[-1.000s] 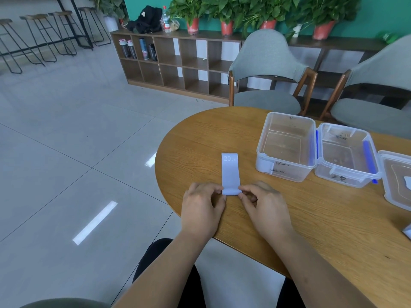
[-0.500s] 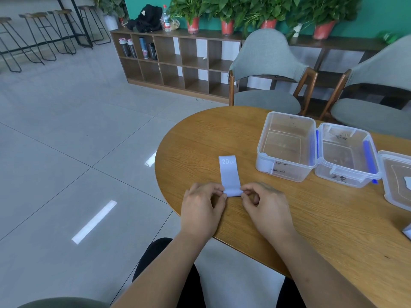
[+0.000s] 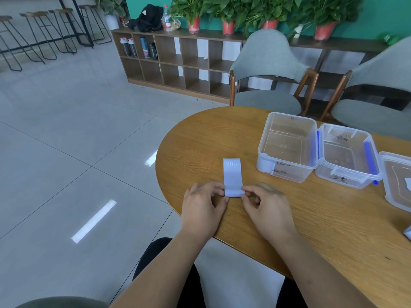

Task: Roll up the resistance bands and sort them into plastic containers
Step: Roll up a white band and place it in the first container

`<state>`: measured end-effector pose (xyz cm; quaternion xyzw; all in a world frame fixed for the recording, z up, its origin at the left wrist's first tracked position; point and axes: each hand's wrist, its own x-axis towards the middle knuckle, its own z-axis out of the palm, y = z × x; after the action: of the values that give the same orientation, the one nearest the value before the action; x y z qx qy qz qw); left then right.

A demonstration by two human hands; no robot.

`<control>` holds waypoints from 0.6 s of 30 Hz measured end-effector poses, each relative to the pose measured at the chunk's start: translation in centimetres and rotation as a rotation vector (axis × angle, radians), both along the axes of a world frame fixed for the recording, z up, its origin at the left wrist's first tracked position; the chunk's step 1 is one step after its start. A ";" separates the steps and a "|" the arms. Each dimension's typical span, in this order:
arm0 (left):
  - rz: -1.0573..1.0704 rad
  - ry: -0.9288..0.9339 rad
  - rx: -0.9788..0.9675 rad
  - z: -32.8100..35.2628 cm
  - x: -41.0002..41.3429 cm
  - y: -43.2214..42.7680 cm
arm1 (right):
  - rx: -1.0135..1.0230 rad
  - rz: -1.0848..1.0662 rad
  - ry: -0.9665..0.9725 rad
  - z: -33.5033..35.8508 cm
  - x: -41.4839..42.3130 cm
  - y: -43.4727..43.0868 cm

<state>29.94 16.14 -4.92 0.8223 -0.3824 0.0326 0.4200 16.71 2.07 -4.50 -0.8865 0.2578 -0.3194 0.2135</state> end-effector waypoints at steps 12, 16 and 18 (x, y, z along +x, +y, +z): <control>0.017 -0.067 0.049 -0.4 0.1 -0.1 | 0.034 -0.034 0.014 0.0 0.2 0.0; 0.016 -0.046 0.021 -0.2 0.0 0.0 | 0.050 -0.036 -0.037 0.5 0.0 0.1; 0.017 -0.044 0.016 -0.2 0.0 -0.1 | 0.042 -0.034 -0.035 0.6 -0.1 0.1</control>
<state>29.99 16.08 -5.12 0.8279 -0.3848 0.0514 0.4048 16.62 2.16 -3.90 -0.8715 0.2758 -0.3331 0.2311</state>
